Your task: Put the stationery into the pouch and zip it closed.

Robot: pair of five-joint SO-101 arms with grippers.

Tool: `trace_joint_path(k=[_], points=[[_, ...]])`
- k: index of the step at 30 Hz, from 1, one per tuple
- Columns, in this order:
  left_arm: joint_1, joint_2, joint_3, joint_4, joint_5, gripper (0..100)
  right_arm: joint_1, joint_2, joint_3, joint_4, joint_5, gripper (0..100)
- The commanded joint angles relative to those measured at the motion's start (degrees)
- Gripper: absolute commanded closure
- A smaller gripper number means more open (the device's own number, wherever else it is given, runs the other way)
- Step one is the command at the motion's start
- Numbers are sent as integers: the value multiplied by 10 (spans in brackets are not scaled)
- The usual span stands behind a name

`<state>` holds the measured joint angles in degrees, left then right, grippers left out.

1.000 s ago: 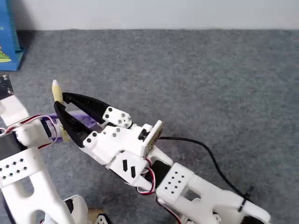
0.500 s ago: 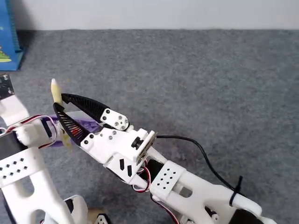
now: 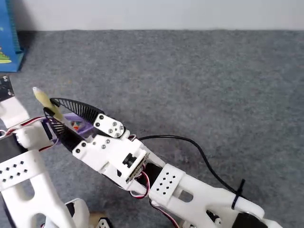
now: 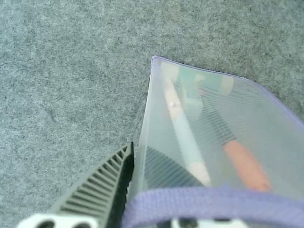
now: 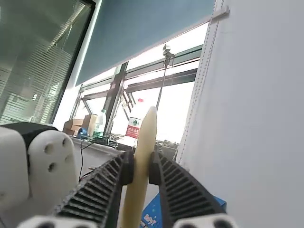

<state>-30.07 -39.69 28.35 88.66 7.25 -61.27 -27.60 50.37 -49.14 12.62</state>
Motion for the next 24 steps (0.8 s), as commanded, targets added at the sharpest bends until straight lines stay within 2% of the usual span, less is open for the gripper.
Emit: trace_joint_path(k=[1,10,18,24], points=[[-9,4,0,-15,-1,989,-6,-4,-48,-10,22,991],[-9,4,0,-14,-1,989,-6,-9,-76,-6,23,991],[-9,4,0,-13,-1,989,-5,79,-119,-12,-4,991],[-9,4,0,-13,-1,989,-3,109,-99,-65,0,991]])
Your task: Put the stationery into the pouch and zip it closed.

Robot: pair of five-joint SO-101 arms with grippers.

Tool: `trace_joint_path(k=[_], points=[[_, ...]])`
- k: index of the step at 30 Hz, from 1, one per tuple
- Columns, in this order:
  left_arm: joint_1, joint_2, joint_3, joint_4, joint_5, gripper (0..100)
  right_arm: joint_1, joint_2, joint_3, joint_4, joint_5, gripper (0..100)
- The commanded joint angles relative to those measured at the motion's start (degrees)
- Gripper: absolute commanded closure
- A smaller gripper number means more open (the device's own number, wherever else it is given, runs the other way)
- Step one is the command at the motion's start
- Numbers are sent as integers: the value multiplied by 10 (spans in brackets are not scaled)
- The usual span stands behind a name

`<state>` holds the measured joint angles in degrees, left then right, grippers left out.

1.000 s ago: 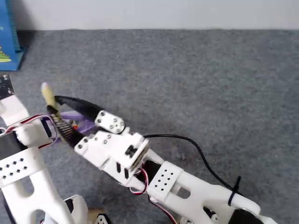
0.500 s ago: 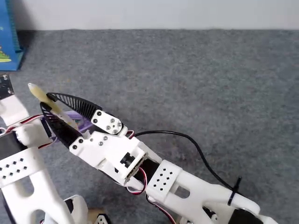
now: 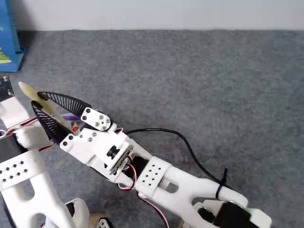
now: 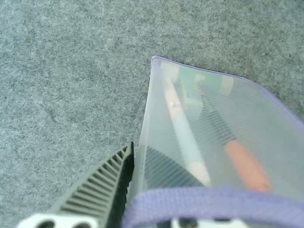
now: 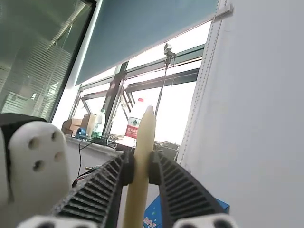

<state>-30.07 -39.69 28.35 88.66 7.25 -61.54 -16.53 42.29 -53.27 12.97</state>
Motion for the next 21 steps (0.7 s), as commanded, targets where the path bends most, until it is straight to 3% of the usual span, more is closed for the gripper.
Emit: trace_joint_path(k=[1,13,21], points=[[-9,4,0,-13,-1,989,0,-3,-11,-26,-4,991],[-9,4,0,-12,-1,989,44,-87,141,-26,-9,991],[-9,4,0,-12,0,989,97,-115,207,-7,-108,991]])
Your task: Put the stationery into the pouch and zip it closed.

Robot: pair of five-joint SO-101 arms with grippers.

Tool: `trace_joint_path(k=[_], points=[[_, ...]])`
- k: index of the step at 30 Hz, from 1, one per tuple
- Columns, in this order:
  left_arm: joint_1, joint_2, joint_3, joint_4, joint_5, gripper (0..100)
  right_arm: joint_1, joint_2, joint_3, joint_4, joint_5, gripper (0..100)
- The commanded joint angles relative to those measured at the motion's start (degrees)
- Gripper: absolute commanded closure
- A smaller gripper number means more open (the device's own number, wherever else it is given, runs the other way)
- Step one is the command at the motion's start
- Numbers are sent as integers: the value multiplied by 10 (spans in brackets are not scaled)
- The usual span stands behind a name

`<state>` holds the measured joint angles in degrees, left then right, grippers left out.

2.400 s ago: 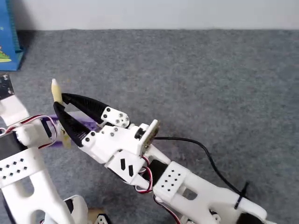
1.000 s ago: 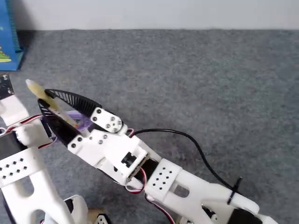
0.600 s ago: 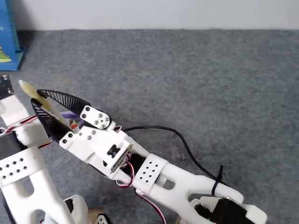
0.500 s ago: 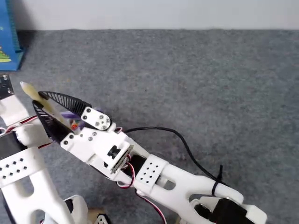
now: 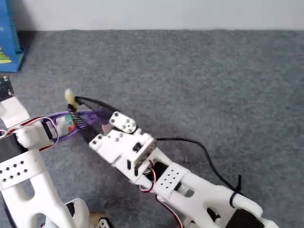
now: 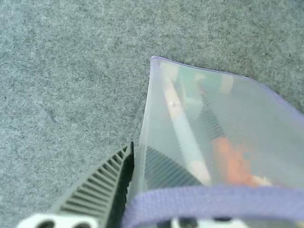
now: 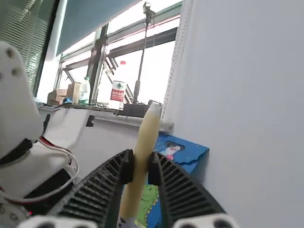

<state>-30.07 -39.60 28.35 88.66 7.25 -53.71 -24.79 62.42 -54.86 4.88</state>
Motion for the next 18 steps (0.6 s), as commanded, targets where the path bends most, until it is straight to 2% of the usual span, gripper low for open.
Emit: trace_joint_path(k=[1,8,13,15,18], points=[[-9,4,0,-12,0,989,19,-41,12,19,-34,991],[-9,4,0,-13,0,989,19,-102,29,140,-112,991],[-9,4,0,-13,0,989,5,-133,17,239,-83,986],[-9,4,0,-13,0,989,-10,-137,-1,297,-35,940],[-9,4,0,-13,0,989,-35,-143,-20,358,-10,801]])
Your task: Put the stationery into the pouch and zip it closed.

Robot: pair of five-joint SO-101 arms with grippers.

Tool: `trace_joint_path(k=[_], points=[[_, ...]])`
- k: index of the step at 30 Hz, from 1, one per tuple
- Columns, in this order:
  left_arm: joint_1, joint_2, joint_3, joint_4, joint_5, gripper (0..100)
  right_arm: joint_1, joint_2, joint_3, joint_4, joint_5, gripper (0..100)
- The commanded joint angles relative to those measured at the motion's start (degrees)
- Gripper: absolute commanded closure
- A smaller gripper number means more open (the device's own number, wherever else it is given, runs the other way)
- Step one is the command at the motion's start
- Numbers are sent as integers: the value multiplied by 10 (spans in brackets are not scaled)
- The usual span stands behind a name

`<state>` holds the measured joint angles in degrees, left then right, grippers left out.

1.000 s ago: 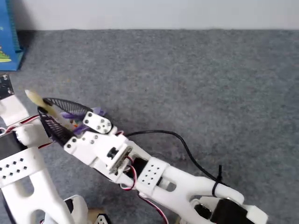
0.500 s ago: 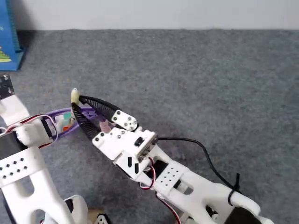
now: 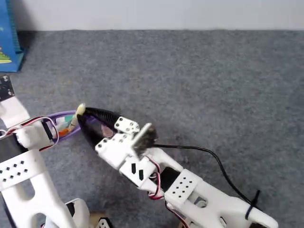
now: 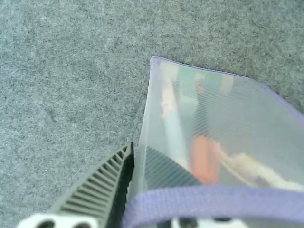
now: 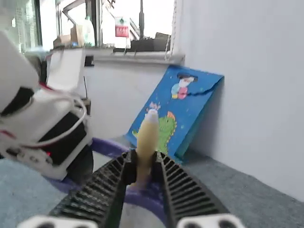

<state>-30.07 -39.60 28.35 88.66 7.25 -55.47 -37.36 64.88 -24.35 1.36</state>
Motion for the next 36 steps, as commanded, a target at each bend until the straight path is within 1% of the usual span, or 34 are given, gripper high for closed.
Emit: trace_joint_path(k=[1,3,6,8,13,15,19,22,25,30,36], points=[[-9,4,0,-13,0,989,-22,-17,-52,69,28,759],[-9,4,0,-13,0,989,-24,-17,-61,90,27,716],[-9,4,0,-13,0,989,-20,-27,-64,109,27,738],[-9,5,0,-13,0,989,-20,-55,-64,140,27,760],[-9,5,0,-14,0,989,-18,-185,-66,284,25,777],[-9,5,0,-15,0,989,-5,-232,-66,351,21,777],[-9,4,0,-15,0,989,26,-276,-66,460,-48,778],[-9,4,0,-13,0,989,36,-270,-62,502,-84,778],[-9,4,0,-13,0,989,36,-255,-50,501,-102,779],[-9,4,0,-12,0,989,36,-203,-24,437,-122,779],[-9,4,0,-14,0,989,33,-102,-33,382,-125,779]])
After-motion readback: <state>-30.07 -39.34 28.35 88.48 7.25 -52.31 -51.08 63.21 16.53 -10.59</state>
